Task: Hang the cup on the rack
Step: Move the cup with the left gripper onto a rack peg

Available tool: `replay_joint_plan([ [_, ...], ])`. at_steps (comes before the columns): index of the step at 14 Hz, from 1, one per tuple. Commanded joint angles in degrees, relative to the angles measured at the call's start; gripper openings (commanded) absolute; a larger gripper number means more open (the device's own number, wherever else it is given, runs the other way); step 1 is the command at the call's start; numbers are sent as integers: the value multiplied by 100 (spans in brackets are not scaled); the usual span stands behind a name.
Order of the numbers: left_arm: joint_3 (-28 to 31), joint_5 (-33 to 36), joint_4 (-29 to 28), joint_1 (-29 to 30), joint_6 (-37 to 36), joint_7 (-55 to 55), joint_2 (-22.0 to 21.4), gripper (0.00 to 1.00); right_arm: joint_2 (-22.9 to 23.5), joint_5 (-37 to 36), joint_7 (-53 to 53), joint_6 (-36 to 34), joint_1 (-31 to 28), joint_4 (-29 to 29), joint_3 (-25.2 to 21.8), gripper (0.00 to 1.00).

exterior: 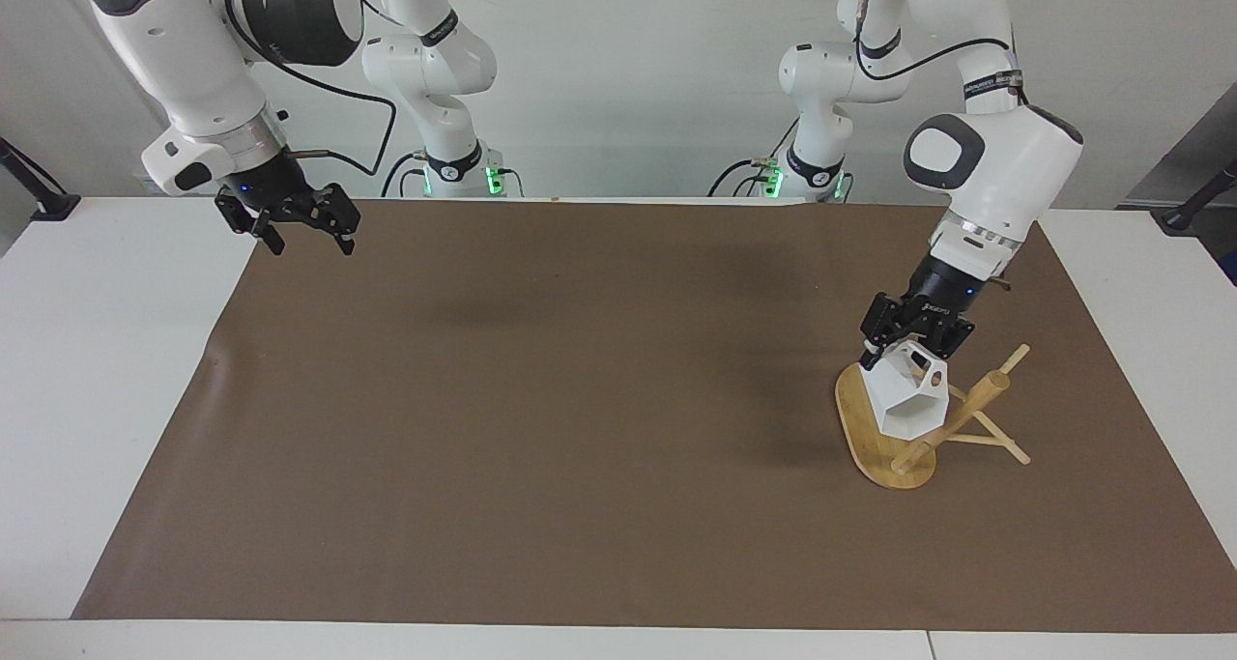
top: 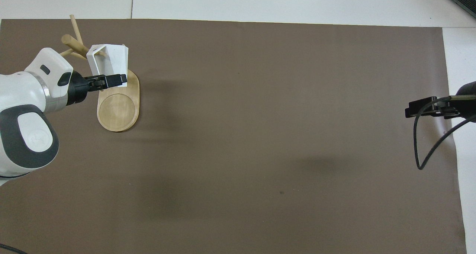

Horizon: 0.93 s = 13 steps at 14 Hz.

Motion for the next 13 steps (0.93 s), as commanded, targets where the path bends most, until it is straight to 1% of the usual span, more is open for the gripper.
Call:
replay_joint_plan([
  [1, -15, -125, 124, 72, -187, -71, 44, 0, -110, -18, 67, 151, 40, -140, -14, 100],
  [3, -6, -125, 123, 63, -143, -316, 79, 0, -110, -123, 32, 203, 40, -140, -14, 100],
  [10, 20, -125, 211, 195, -64, -405, 272, 0, -92, -141, -214, 256, 49, -140, -120, 100],
  [13, 20, -125, 255, 204, -11, -414, 325, 0, -101, -150, -135, 256, 49, -140, -111, 100],
])
